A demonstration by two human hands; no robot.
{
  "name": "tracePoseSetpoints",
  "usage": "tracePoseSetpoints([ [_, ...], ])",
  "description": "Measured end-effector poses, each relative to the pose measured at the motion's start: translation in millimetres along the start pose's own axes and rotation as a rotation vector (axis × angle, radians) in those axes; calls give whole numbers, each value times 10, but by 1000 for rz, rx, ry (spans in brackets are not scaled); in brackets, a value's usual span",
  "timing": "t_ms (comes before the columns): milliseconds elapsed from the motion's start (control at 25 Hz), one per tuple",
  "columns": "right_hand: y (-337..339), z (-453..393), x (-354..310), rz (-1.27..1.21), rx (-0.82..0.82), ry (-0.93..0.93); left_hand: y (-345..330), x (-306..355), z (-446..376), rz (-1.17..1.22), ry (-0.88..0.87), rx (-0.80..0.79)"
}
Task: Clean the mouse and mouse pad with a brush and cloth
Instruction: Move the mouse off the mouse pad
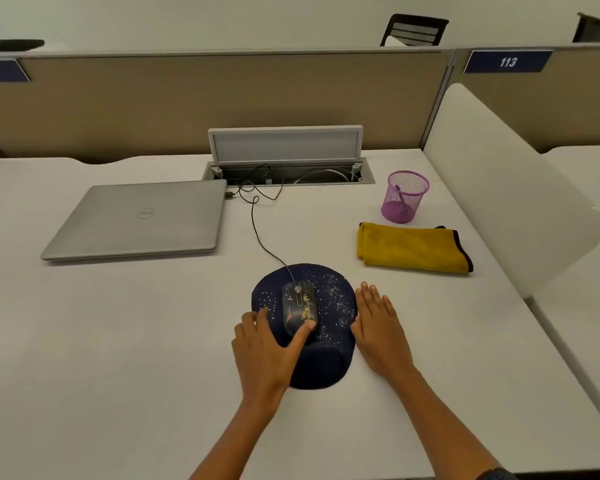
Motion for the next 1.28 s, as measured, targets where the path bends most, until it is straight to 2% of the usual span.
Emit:
tracePoseSetpoints([
  [160, 10, 10, 0, 18, 15, 3, -145, 83, 89, -26, 158, -24],
  [760, -14, -7, 14, 18, 37, 21, -379, 115, 79, -92, 198, 3],
  [960, -14, -7, 24, 5, 40, 22, -380, 70, 70, 14, 226, 40],
  [1280, 11, 1, 13, -17, 38, 28, -303, 47, 68, 285, 170, 82],
])
Point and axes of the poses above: each hand's wrist, its own z-axis away from the middle knuckle, its own y-axis out of the back of the hand, x = y × z, the point moved 9 cm from there along -z, towards the middle knuckle, and after that the axes turned 1 degree about z, right-handed, at the moved point
